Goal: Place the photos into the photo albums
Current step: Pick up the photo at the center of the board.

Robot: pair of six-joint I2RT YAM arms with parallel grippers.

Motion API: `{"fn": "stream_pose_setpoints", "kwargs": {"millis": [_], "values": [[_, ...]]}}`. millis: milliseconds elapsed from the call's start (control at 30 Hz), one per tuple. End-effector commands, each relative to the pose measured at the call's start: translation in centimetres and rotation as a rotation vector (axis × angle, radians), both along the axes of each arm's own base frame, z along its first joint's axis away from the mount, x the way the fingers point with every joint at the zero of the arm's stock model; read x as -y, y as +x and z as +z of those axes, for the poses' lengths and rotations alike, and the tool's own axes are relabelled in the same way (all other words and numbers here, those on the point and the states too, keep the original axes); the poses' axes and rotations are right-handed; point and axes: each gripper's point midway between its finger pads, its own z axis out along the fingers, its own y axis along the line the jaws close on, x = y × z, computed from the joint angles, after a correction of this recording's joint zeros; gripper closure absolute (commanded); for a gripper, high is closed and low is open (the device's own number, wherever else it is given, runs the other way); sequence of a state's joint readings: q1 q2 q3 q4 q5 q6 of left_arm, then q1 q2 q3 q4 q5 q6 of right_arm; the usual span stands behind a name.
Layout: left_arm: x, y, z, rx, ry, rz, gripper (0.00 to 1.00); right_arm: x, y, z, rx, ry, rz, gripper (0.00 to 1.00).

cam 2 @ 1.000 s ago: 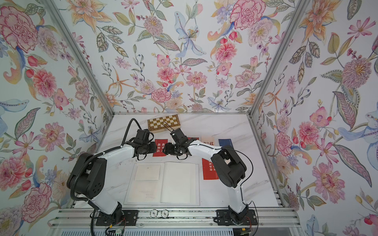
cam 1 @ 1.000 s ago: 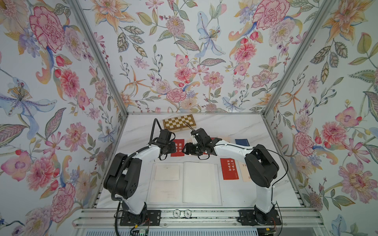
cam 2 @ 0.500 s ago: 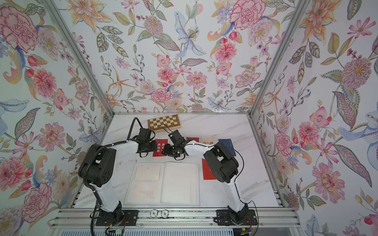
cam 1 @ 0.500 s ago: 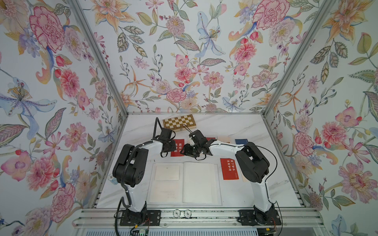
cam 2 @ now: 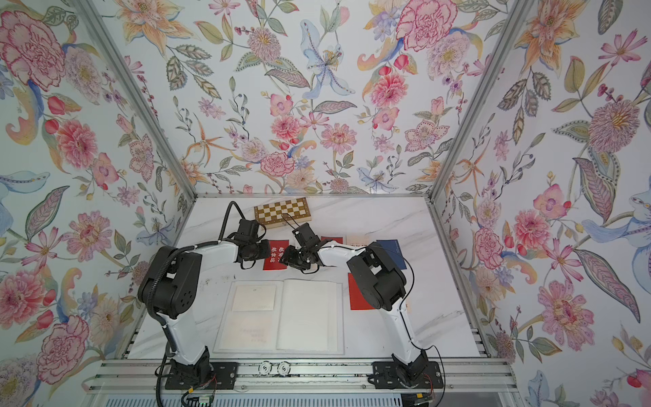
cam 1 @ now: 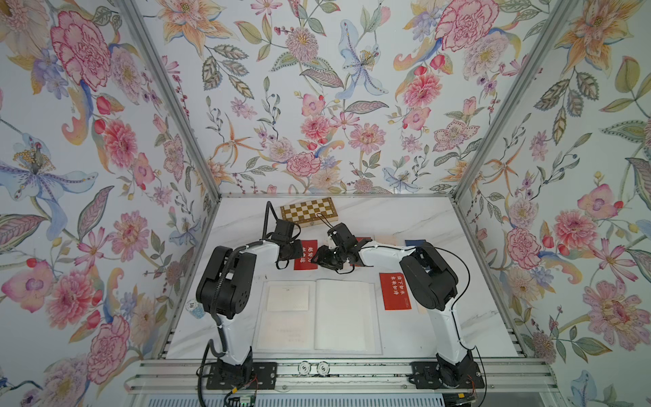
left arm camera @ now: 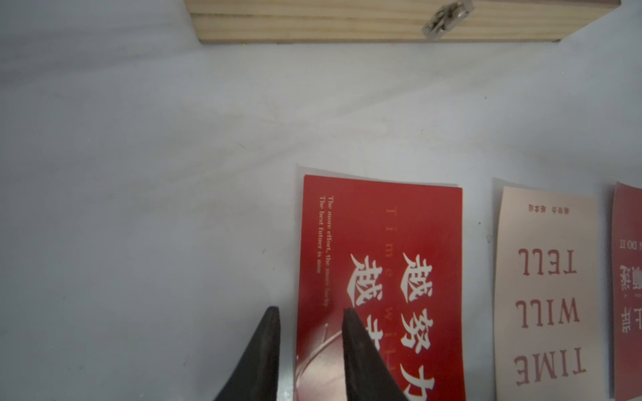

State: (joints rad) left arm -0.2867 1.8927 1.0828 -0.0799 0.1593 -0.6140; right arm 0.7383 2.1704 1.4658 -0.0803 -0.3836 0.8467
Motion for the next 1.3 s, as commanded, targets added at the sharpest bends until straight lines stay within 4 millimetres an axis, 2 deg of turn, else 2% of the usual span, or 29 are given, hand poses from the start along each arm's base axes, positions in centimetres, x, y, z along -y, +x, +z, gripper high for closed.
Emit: {"fn": "stream_pose_setpoints", "kwargs": {"millis": [0, 500, 733, 1000, 1267], "values": [[0.1, -0.3, -1.0, -0.035, -0.025, 0.001, 0.7, -0.4, 0.5, -0.6, -0.026, 0.024, -0.015, 0.51], [-0.7, -1.3, -2.0, -0.06, -0.029, 0.024, 0.69, -1.0, 0.9, -1.0, -0.073, 0.083, -0.033, 0.51], [-1.1, -2.1, -3.0, -0.094, -0.028, 0.026, 0.69, -1.3, 1.8, 0.1, -0.066, 0.158, -0.055, 0.51], [-0.9, -2.8, -3.2, -0.102, -0.047, 0.026, 0.7, -1.1, 2.5, 0.1, -0.086, 0.207, -0.079, 0.51], [-1.0, -3.5, -3.7, -0.115, -0.053, 0.023, 0.7, -1.2, 2.8, 1.5, -0.073, 0.266, -0.08, 0.51]]}}
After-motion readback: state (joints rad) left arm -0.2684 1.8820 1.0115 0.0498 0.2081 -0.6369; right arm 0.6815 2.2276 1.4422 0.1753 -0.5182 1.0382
